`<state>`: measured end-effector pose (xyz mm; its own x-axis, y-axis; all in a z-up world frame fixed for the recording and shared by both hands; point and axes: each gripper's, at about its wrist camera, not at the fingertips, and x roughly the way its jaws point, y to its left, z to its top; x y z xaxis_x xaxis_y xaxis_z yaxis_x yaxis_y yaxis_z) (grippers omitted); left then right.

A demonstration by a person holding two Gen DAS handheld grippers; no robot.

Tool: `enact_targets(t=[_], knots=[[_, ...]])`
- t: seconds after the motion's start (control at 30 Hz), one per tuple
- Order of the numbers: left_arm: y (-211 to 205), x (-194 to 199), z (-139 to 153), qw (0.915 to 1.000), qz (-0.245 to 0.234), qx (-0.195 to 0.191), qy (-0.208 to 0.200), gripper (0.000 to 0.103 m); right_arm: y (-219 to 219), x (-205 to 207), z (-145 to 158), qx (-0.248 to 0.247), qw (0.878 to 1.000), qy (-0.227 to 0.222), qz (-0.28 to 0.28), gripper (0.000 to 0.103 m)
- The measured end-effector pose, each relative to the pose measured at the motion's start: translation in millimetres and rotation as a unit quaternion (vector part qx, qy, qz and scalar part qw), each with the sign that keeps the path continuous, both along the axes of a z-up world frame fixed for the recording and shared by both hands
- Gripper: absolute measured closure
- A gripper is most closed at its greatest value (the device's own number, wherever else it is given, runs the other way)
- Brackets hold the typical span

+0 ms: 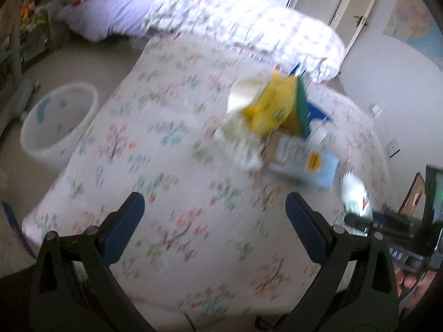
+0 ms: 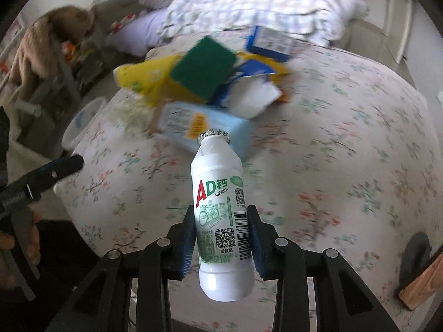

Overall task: Collect trash
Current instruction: 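Lift the white bottle with the right gripper while the left gripper grasps the yellow paper cup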

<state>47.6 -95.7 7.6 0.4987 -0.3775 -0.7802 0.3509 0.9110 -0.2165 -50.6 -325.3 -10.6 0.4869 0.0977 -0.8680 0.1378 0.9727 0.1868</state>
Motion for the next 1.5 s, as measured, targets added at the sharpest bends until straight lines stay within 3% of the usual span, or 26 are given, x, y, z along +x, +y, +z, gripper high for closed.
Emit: enact_targets(t=[0.2,0.37,0.57,0.73,0.83,0.9,0.93,1.23,1.5], knots=[[-34.4,13.3,16.4,0.9971,-0.014,-0.003,-0.075,0.007,-29.7,-11.4,-1.7,0.016,0.999,0.002,-0.037,0.067],[-58.4,26.5,16.1,0.9947,-0.024,-0.004,-0.1,0.01,-42.2,-14.5,1.1,0.028,0.998,-0.005,-0.054,0.067],[-80.6,38.6,6.9,0.9944,-0.025,-0.005,-0.103,0.026,-45.7,-13.3,5.1,0.036,0.997,-0.014,-0.064,0.067],[-84.8,44.6,-2.6,0.9957,-0.016,-0.004,-0.091,0.05,-53.4,-13.6,2.0,0.039,0.996,-0.011,-0.074,0.067],[-80.3,47.7,-4.8,0.9968,-0.005,-0.017,-0.078,0.053,-58.1,-14.9,1.3,0.042,0.996,-0.01,-0.08,0.067],[-76.8,49.1,-4.5,0.997,0.0,-0.029,-0.071,0.067,-59.4,-15.2,1.7,0.044,0.996,-0.01,-0.083,0.067],[-74.6,49.9,-4.0,0.9971,0.003,-0.033,-0.068,0.068,-59.5,-15.3,2.2,0.044,0.995,-0.011,-0.083,0.067],[-49.8,50.9,7.9,0.9949,0.023,-0.077,-0.06,0.07,-50.9,-8.8,10.3,0.042,0.996,-0.021,-0.078,0.067],[-21.1,48.0,18.9,0.9929,0.036,-0.084,-0.076,0.07,-32.0,5.6,25.8,0.043,0.997,-0.037,-0.061,0.067]])
